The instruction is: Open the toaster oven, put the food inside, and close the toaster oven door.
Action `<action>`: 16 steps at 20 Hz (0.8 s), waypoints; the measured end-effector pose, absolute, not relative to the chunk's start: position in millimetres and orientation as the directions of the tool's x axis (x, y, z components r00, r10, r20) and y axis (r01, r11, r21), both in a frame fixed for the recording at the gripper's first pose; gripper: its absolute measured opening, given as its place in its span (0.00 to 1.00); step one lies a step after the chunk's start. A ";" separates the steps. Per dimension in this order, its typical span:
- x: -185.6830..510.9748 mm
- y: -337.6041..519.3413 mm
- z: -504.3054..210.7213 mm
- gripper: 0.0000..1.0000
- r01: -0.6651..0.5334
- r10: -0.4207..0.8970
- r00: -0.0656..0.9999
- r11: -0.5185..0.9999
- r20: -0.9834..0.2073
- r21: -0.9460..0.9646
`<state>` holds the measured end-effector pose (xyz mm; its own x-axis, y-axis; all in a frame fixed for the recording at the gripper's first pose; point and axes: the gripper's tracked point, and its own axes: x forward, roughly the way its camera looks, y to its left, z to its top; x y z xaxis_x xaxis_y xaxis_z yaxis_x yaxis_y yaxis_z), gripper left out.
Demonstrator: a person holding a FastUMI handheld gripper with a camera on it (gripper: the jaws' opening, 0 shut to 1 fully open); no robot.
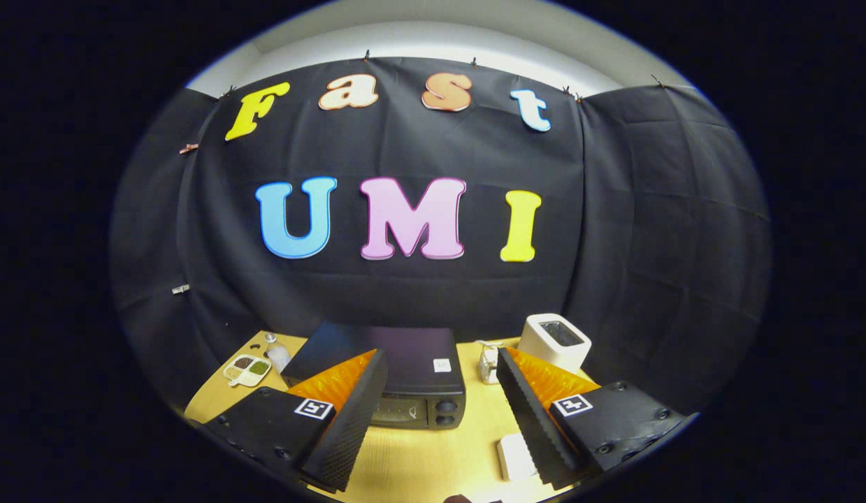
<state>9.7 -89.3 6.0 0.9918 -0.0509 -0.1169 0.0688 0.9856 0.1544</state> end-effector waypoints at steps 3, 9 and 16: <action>2.0 -104.6 46.7 0.98 0.075 -0.066 0.996 0.982 -0.054 0.176; -0.6 -134.8 91.2 0.97 0.103 -0.112 0.993 0.975 0.038 0.195; 2.1 -134.8 84.8 0.98 0.106 -0.113 0.993 0.972 0.022 0.208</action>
<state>2.1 -134.8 84.8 0.9933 -0.1134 0.0217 0.1065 0.9722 0.2084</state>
